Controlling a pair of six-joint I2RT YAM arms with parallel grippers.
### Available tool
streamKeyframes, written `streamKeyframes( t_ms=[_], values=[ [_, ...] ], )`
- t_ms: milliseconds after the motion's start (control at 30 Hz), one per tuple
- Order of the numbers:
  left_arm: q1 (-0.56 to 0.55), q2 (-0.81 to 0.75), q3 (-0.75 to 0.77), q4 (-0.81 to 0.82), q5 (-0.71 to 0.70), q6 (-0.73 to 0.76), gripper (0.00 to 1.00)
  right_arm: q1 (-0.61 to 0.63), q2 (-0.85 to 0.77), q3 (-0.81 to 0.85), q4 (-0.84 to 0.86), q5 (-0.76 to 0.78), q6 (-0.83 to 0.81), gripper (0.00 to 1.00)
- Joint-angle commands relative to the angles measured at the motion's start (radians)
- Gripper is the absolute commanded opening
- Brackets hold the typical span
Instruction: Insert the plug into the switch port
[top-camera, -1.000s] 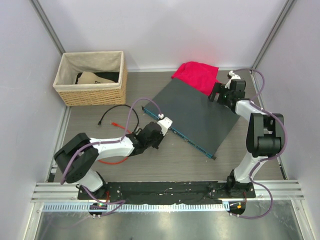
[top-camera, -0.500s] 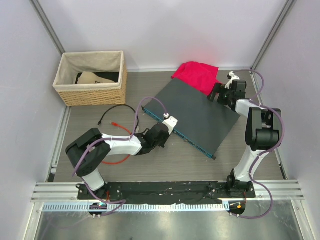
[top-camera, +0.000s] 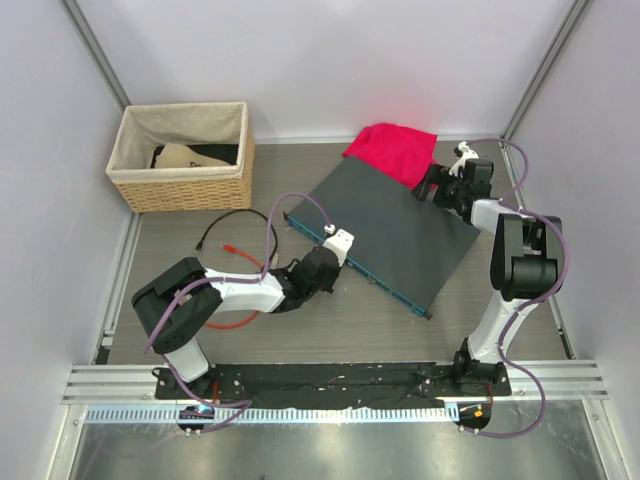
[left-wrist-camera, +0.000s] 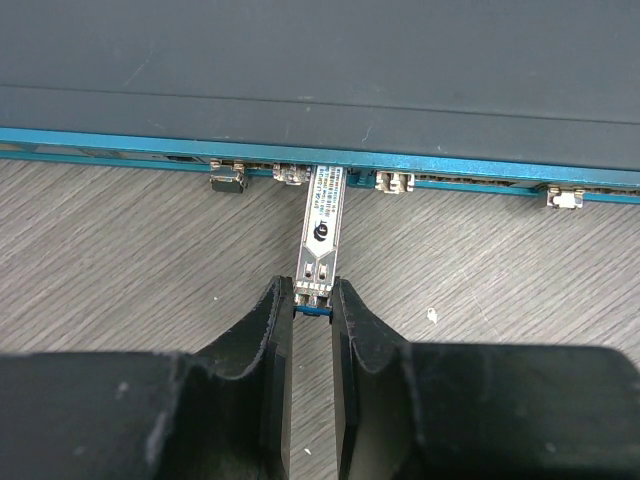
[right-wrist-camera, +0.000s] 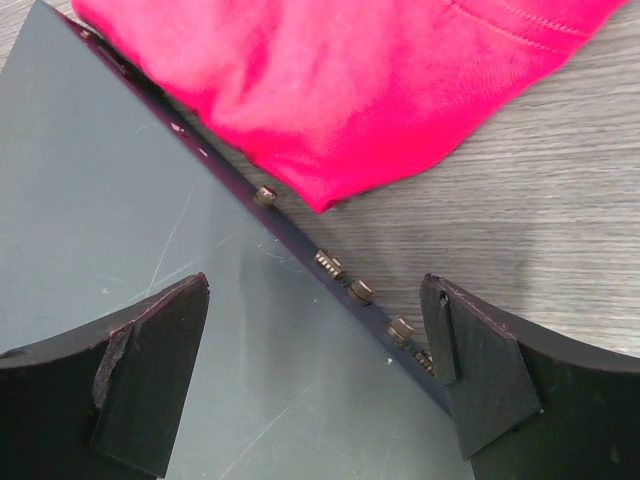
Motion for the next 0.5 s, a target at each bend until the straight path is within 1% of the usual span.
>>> streamKeyframes(
  t_ms=[0, 267, 467],
  values=[
    [-0.002, -0.001, 0.004, 0.085, -0.039, -0.021, 0.0, -0.003, 0.003, -0.009, 0.056, -0.026, 0.01, 0.96],
    [-0.002, 0.022, 0.041, 0.009, -0.066, -0.053, 0.0, -0.003, 0.006, -0.008, 0.059, -0.034, 0.013, 0.95],
    [-0.002, 0.029, 0.04, 0.004, -0.082, -0.07, 0.0, -0.003, 0.0, -0.012, 0.062, -0.034, 0.013, 0.95]
  ],
)
